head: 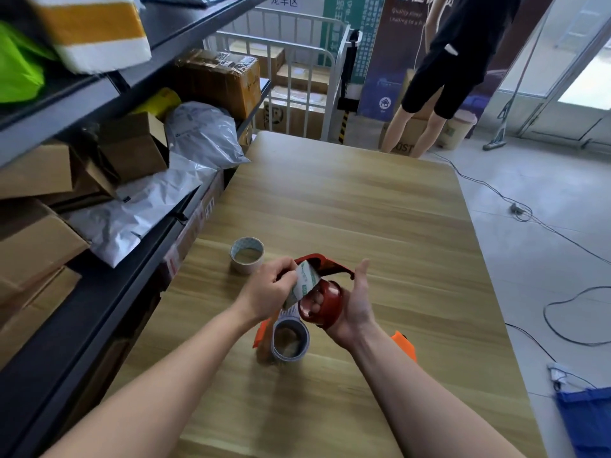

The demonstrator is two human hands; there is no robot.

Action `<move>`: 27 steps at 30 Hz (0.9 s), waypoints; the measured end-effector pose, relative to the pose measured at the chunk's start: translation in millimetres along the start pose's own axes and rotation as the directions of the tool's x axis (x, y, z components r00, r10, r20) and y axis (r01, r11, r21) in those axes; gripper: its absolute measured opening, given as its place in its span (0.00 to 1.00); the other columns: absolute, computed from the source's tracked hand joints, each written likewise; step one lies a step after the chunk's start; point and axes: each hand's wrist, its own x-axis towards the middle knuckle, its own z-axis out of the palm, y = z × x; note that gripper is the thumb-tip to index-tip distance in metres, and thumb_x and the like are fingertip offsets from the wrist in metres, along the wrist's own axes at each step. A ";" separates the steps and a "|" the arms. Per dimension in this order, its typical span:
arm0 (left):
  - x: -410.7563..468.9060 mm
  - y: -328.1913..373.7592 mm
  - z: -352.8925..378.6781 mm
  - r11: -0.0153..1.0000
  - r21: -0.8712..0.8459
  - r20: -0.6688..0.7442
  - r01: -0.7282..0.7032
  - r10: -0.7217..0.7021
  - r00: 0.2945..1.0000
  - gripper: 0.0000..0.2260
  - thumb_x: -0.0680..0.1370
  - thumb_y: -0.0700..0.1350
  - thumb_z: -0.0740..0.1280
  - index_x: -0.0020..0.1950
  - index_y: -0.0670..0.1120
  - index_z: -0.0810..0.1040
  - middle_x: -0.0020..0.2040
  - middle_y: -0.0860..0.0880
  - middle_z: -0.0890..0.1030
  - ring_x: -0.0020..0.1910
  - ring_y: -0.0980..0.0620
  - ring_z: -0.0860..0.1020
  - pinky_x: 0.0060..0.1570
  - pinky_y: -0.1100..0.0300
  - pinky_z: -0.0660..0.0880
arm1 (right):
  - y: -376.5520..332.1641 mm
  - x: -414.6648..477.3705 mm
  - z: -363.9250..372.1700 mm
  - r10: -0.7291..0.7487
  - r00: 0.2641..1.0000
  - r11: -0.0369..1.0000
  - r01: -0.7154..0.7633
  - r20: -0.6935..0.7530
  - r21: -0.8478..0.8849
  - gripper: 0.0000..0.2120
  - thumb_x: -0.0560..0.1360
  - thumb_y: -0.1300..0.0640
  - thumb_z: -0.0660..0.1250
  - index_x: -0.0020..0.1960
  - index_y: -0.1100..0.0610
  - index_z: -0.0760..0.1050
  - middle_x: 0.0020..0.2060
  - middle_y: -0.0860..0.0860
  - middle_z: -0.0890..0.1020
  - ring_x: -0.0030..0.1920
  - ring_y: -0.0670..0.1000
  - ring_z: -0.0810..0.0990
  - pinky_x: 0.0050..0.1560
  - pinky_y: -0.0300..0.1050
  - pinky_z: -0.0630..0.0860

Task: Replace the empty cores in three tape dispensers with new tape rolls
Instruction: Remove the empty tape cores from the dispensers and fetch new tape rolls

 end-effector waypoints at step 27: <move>26.0 -34.9 -64.6 0.831 0.555 -0.061 0.032 0.003 0.998 0.04 0.77 0.44 0.64 0.44 0.51 0.76 0.43 0.52 0.78 0.46 0.48 0.76 0.52 0.52 0.71 | 7.4 32.8 9.5 -0.209 0.935 0.908 0.077 -0.285 -0.413 0.42 0.62 0.22 0.57 0.46 0.60 0.81 0.40 0.56 0.85 0.41 0.54 0.81 0.50 0.48 0.76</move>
